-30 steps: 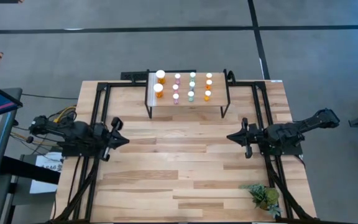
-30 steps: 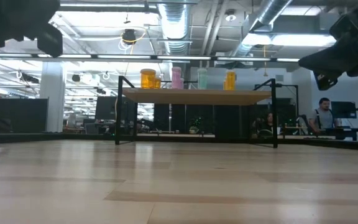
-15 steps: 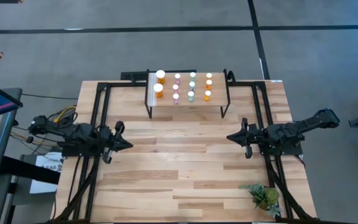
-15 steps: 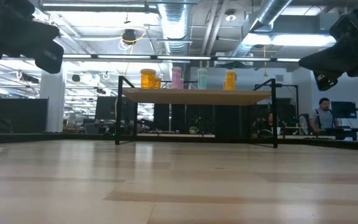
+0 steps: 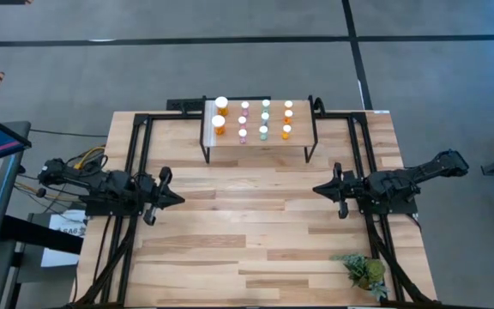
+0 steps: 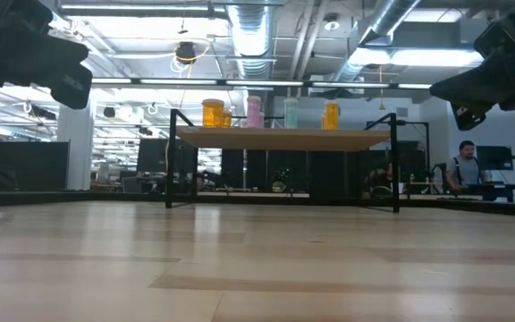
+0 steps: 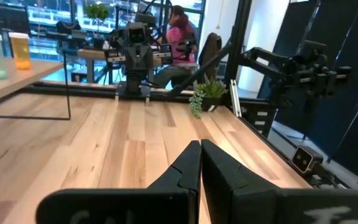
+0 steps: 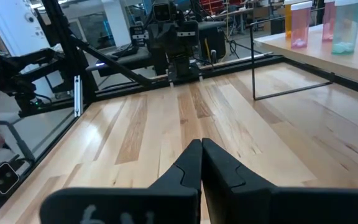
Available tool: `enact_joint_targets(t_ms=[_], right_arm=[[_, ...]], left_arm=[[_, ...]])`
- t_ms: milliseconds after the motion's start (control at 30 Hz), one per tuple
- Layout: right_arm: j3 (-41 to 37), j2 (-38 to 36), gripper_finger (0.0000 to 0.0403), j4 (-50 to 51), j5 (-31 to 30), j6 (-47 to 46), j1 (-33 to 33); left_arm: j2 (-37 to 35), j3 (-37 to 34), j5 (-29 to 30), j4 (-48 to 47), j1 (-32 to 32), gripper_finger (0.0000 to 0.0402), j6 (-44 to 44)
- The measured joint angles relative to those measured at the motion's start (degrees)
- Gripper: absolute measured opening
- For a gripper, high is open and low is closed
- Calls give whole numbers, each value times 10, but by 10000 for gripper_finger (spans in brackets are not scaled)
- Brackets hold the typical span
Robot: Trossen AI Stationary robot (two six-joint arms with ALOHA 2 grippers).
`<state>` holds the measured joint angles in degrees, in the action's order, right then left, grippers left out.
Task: Pick and place medicine bottles onto shelf by color
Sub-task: Return to Home Position
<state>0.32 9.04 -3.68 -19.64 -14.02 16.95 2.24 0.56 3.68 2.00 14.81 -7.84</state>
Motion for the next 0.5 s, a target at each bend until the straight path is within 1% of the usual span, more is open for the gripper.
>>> enact_joint_targets(t_ms=[500], right_arm=[[0,0,29,0,0,0,0]], left_arm=[[0,0,0,0,0,0,-1]])
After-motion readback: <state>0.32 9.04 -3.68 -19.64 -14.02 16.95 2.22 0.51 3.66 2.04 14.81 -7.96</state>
